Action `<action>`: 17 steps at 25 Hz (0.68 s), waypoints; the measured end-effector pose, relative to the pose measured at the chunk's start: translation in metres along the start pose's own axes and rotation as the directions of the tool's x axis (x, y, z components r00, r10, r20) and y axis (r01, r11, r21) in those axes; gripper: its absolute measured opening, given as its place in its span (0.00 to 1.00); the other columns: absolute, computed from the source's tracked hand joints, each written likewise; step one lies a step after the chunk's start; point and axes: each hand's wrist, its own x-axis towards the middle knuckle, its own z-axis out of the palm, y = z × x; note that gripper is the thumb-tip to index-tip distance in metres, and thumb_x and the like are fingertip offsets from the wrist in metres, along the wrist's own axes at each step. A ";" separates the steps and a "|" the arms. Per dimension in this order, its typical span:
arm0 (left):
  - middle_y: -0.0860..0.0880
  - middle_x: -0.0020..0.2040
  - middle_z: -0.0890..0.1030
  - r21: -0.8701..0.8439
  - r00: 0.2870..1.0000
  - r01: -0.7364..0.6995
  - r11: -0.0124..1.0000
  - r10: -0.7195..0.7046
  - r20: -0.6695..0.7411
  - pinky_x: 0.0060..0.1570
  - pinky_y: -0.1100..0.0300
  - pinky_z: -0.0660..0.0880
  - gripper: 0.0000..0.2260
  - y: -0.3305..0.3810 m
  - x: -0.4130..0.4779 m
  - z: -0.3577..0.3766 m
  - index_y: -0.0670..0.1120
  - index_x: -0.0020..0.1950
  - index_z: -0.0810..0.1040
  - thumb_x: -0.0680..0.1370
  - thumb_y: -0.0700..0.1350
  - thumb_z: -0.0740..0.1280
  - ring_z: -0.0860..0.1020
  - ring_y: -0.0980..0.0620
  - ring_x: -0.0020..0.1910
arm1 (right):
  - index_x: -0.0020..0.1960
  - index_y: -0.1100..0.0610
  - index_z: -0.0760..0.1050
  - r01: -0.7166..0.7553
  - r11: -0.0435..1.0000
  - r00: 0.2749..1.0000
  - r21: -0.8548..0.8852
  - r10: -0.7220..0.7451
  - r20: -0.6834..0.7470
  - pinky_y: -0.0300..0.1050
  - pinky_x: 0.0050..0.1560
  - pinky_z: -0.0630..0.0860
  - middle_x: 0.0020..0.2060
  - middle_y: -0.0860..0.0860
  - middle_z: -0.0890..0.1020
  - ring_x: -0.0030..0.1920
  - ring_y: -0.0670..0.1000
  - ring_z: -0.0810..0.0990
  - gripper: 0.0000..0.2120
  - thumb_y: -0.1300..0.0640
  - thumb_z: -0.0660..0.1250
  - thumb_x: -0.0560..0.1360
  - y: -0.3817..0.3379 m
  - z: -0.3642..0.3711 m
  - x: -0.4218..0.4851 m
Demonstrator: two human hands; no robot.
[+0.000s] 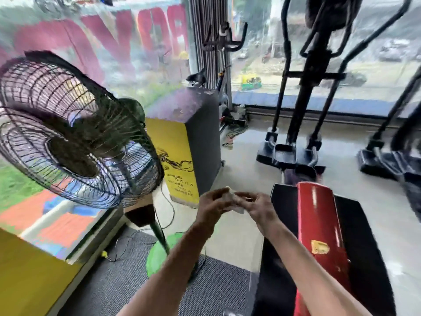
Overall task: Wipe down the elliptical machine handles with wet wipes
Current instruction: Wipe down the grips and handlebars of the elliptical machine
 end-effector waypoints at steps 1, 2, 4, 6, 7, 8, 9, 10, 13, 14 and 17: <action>0.44 0.45 0.86 0.020 1.000 0.016 1.000 -0.016 0.024 0.39 0.61 0.81 0.23 0.005 0.021 0.007 0.36 0.60 0.81 0.65 0.38 0.74 0.84 0.51 0.40 | 0.54 0.59 0.87 0.023 0.998 0.998 -0.053 -0.026 -0.060 0.51 0.58 0.83 0.46 0.54 0.89 0.51 0.55 0.88 0.09 0.59 0.78 0.74 -0.003 -0.007 0.018; 0.45 0.46 0.86 0.055 0.999 0.027 0.998 -0.029 0.039 0.39 0.61 0.80 0.26 0.010 0.045 0.013 0.36 0.62 0.80 0.65 0.39 0.74 0.84 0.52 0.40 | 0.52 0.57 0.87 0.043 0.994 0.992 -0.098 -0.055 -0.117 0.47 0.56 0.83 0.46 0.52 0.89 0.51 0.53 0.88 0.07 0.58 0.79 0.74 -0.008 -0.013 0.036; 0.46 0.46 0.86 0.133 0.996 0.042 0.990 -0.052 0.079 0.40 0.60 0.80 0.28 0.022 0.089 0.026 0.36 0.66 0.79 0.65 0.41 0.72 0.84 0.53 0.41 | 0.50 0.52 0.86 0.064 0.984 0.975 -0.165 -0.097 -0.202 0.40 0.52 0.81 0.48 0.49 0.88 0.49 0.49 0.87 0.08 0.59 0.80 0.73 -0.022 -0.022 0.068; 0.46 0.47 0.84 0.172 0.990 0.034 0.985 -0.056 0.127 0.39 0.60 0.80 0.29 0.038 0.136 0.043 0.35 0.66 0.78 0.65 0.42 0.69 0.82 0.53 0.40 | 0.52 0.51 0.85 0.072 0.976 0.950 -0.207 -0.130 -0.285 0.36 0.46 0.80 0.45 0.48 0.87 0.45 0.48 0.86 0.11 0.62 0.80 0.72 -0.040 -0.032 0.105; 0.45 0.46 0.83 0.194 0.988 0.029 0.981 -0.057 0.140 0.38 0.60 0.79 0.29 0.048 0.159 0.051 0.36 0.65 0.79 0.64 0.42 0.67 0.81 0.52 0.39 | 0.52 0.53 0.85 0.077 0.982 0.941 -0.170 -0.128 -0.312 0.39 0.45 0.81 0.45 0.51 0.88 0.44 0.50 0.86 0.11 0.64 0.79 0.72 -0.050 -0.036 0.124; 0.43 0.46 0.82 0.212 0.987 0.025 0.977 -0.057 0.148 0.37 0.59 0.77 0.28 0.059 0.182 0.061 0.37 0.62 0.80 0.63 0.42 0.65 0.79 0.51 0.39 | 0.51 0.55 0.84 0.076 0.990 0.933 -0.119 -0.112 -0.342 0.43 0.46 0.81 0.47 0.56 0.88 0.44 0.53 0.85 0.10 0.66 0.78 0.73 -0.059 -0.043 0.143; 0.42 0.45 0.81 0.225 0.986 0.027 0.974 -0.062 0.153 0.37 0.59 0.76 0.26 0.067 0.204 0.071 0.39 0.59 0.81 0.62 0.41 0.64 0.78 0.50 0.37 | 0.49 0.55 0.84 0.068 0.994 0.923 -0.082 -0.093 -0.372 0.47 0.47 0.82 0.47 0.59 0.87 0.44 0.55 0.85 0.10 0.67 0.77 0.73 -0.068 -0.048 0.161; 0.42 0.43 0.81 0.223 0.986 0.035 0.974 -0.070 0.151 0.38 0.58 0.75 0.22 0.077 0.222 0.080 0.41 0.53 0.82 0.61 0.41 0.63 0.77 0.49 0.36 | 0.47 0.54 0.83 0.064 0.995 0.909 -0.072 -0.088 -0.408 0.49 0.49 0.82 0.46 0.59 0.87 0.44 0.56 0.84 0.10 0.68 0.77 0.73 -0.077 -0.053 0.179; 0.42 0.38 0.79 0.192 0.989 0.041 0.981 -0.067 0.130 0.37 0.58 0.72 0.14 0.099 0.267 0.101 0.46 0.41 0.81 0.59 0.40 0.62 0.74 0.47 0.35 | 0.44 0.50 0.85 0.020 0.994 0.876 -0.111 -0.071 -0.477 0.53 0.54 0.83 0.45 0.55 0.88 0.46 0.57 0.86 0.08 0.62 0.80 0.71 -0.091 -0.065 0.232; 0.41 0.38 0.79 0.197 0.990 0.034 0.980 -0.060 0.126 0.35 0.59 0.71 0.13 0.103 0.289 0.108 0.47 0.40 0.81 0.59 0.40 0.63 0.74 0.47 0.35 | 0.46 0.52 0.86 0.006 0.994 0.873 -0.110 -0.059 -0.485 0.52 0.53 0.84 0.45 0.54 0.88 0.47 0.56 0.87 0.07 0.59 0.81 0.70 -0.096 -0.068 0.250; 0.42 0.43 0.84 0.250 0.997 0.024 0.968 -0.043 0.068 0.33 0.58 0.80 0.10 0.112 0.359 0.129 0.48 0.42 0.82 0.65 0.40 0.64 0.82 0.44 0.40 | 0.49 0.56 0.86 0.027 0.991 0.849 -0.134 -0.094 -0.520 0.33 0.39 0.80 0.42 0.50 0.87 0.41 0.49 0.84 0.08 0.58 0.81 0.70 -0.116 -0.080 0.312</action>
